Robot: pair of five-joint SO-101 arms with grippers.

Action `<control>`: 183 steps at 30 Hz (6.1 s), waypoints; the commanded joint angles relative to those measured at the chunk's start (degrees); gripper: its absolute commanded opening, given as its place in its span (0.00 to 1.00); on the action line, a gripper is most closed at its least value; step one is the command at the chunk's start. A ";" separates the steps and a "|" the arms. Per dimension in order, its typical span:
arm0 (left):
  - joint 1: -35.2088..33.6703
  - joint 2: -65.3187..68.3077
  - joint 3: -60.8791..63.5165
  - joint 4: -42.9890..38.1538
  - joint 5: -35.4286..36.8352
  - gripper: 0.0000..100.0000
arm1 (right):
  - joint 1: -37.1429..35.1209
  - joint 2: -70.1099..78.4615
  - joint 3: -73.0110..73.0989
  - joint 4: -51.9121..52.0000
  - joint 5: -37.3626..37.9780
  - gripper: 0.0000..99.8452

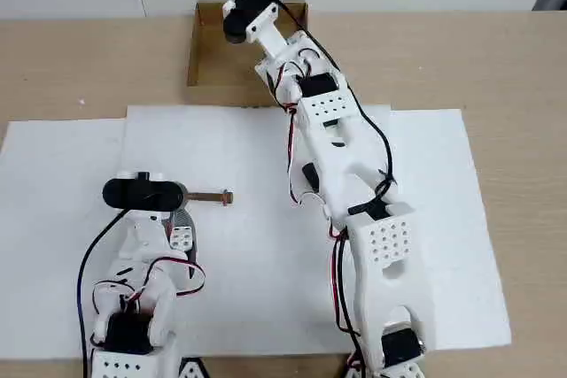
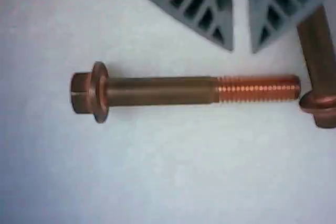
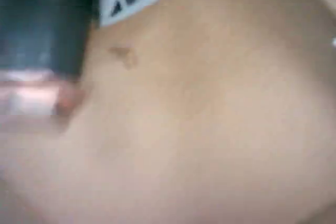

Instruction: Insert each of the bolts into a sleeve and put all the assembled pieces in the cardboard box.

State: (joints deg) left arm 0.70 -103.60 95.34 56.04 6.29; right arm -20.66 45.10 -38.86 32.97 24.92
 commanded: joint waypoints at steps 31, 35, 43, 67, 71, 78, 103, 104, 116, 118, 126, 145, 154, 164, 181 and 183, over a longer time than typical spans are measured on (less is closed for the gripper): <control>0.00 -0.44 -0.22 -1.49 -0.35 0.01 | -0.40 -24.66 -4.92 51.56 0.26 0.00; 0.00 -0.44 -0.22 -1.49 -0.35 0.01 | -0.57 -27.38 -4.92 60.26 0.26 0.00; 0.00 -0.44 -0.22 -1.49 -0.35 0.01 | -0.40 -31.52 -2.11 64.66 -9.23 0.01; 0.00 -0.44 -0.22 -1.49 -0.35 0.01 | -0.57 -32.75 27.69 56.48 -9.58 0.18; 0.00 -0.44 -0.22 -1.49 -0.35 0.01 | -0.66 -29.67 27.69 53.93 -9.58 0.18; 0.00 -0.44 -0.22 -1.49 -0.35 0.01 | -0.48 -24.66 27.69 50.77 -9.49 0.18; 0.00 -0.44 -0.22 -1.49 -0.35 0.01 | -0.84 -24.66 27.34 49.80 -9.93 0.01; 0.09 -0.44 -0.22 -1.49 -0.35 0.01 | -0.84 -26.77 27.34 50.51 -9.93 0.00; -0.09 -0.44 -0.22 -1.49 -0.35 0.01 | -0.31 -47.60 27.96 64.92 -9.93 0.00; -0.18 -0.44 -0.22 -1.49 -0.35 0.01 | 0.92 -50.86 29.27 65.27 -9.93 0.00; -0.18 -0.18 -5.58 -0.26 -0.62 0.01 | 5.85 -70.20 38.86 65.19 -18.90 0.00; 0.26 31.12 -38.02 8.26 -5.19 0.01 | 19.65 -102.90 67.08 64.04 -20.04 0.00; 0.44 59.43 -53.67 13.36 -18.73 0.01 | 24.40 -107.74 71.91 61.58 -20.04 0.00; 0.44 74.90 -61.76 14.33 -41.49 0.01 | 27.30 -112.22 77.01 59.03 -20.04 0.00; 4.66 95.65 -72.22 14.15 -62.59 0.05 | 27.12 -114.24 78.86 57.27 -15.91 0.00; 4.48 98.29 -74.95 14.24 -62.59 0.09 | 27.12 -114.15 78.95 56.92 -15.91 0.00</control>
State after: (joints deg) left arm 4.84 -7.52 25.45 70.02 -55.52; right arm 6.07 -68.75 40.53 91.34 8.31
